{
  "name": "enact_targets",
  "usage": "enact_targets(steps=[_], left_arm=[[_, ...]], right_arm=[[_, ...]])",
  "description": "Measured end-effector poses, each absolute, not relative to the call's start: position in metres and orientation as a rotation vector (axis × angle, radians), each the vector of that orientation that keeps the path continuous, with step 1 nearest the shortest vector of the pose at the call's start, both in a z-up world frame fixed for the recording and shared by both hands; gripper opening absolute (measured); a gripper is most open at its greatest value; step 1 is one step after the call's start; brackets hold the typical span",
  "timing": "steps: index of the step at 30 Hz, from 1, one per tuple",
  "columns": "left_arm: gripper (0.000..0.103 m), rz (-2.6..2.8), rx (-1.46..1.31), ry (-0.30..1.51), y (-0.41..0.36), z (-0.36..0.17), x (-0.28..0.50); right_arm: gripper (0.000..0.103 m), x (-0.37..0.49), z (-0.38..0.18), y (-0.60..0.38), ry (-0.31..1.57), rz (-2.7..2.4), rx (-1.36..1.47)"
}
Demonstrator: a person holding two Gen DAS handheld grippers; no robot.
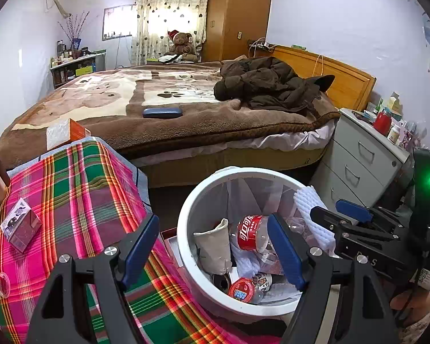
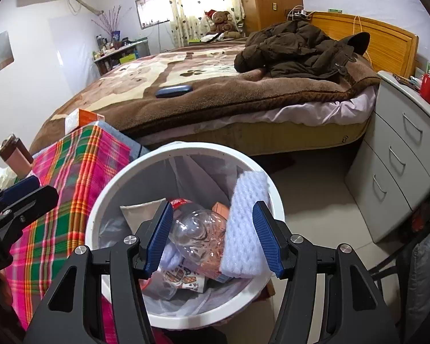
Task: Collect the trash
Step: 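Open both tools to drop the cup and foam sleeve into the wastebasket, then move both tools back over the table toward the remaining trash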
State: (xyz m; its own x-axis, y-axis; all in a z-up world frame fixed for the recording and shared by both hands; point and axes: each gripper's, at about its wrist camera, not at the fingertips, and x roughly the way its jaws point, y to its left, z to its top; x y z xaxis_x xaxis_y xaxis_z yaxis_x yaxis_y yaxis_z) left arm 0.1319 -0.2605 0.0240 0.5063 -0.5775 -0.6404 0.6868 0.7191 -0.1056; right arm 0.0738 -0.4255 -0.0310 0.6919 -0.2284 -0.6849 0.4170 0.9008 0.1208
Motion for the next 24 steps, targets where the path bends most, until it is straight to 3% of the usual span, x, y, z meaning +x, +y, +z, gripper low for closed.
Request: enact_targets(steps=[24], left_arm=[[0.08,-0.648,0.098,0.652,-0.183,0.041,0.133]], right_arm=[[0.059,0.082,-0.007,-0.379,0.617,-0.267,0.251]])
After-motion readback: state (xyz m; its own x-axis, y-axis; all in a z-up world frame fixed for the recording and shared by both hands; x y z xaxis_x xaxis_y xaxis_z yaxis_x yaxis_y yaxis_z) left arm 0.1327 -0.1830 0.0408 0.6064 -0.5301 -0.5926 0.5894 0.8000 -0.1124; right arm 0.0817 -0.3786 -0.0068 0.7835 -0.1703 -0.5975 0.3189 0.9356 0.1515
